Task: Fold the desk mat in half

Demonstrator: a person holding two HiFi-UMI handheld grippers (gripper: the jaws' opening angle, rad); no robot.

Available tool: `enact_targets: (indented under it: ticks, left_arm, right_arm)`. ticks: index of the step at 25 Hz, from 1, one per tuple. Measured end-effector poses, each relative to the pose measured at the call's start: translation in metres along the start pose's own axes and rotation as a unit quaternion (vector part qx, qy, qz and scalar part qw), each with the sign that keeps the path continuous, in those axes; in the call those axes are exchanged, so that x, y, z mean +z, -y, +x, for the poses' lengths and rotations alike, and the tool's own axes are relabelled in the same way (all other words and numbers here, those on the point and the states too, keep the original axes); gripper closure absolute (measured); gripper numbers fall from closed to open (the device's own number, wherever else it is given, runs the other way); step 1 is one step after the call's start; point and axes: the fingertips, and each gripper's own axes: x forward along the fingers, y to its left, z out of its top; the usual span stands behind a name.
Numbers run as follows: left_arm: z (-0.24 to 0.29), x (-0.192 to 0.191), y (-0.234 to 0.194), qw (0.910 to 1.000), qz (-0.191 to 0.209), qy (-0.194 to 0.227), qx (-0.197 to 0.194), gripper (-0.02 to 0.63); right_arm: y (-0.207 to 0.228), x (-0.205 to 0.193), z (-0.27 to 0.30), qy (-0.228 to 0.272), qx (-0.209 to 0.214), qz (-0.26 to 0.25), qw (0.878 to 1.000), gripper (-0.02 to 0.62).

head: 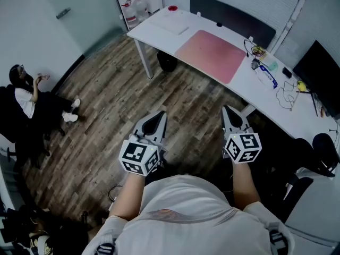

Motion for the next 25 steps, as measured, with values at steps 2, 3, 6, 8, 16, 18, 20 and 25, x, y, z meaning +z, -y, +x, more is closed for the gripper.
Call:
enact_targets:
  ticks: [2, 3, 6, 8, 16, 18, 20, 25]
  left_arm:
    - [0.014, -0.004, -0.012, 0.9999, -0.008, -0.004, -0.007, 0.591]
    - [0.023, -0.005, -0.019, 0.9999, -0.010, -0.006, -0.011, 0.591]
    - [0.049, -0.004, -0.047, 0.9996, -0.007, -0.011, -0.024, 0.591]
    - [0.065, 0.003, -0.072, 0.9996, -0.001, -0.010, -0.028, 0.591]
    - [0.127, 0.028, -0.160, 0.9978, 0.012, -0.004, -0.065, 0.591]
    - [0.139, 0.029, -0.175, 0.9970, 0.010, -0.006, -0.077, 0.591]
    - [0.150, 0.031, -0.189, 0.9961, 0.010, -0.005, -0.087, 0.591]
    - [0.178, 0.029, -0.212, 0.9945, -0.005, -0.009, -0.104, 0.591]
  right_arm:
    - [0.005, -0.004, 0.014, -0.010, -0.006, -0.002, 1.000, 0.544]
    - [0.009, -0.006, 0.023, -0.016, -0.011, -0.002, 1.000, 0.543]
    - [0.018, -0.004, 0.057, -0.027, -0.030, -0.001, 0.999, 0.543]
    - [0.016, 0.003, 0.082, -0.030, -0.039, -0.014, 0.999, 0.543]
    - [0.021, 0.033, 0.170, -0.037, -0.091, -0.029, 0.995, 0.543]
    - [0.019, 0.038, 0.186, -0.040, -0.101, -0.041, 0.993, 0.544]
    - [0.018, 0.039, 0.199, -0.042, -0.111, -0.042, 0.992, 0.543]
    - [0.027, 0.032, 0.220, -0.059, -0.130, -0.031, 0.989, 0.543]
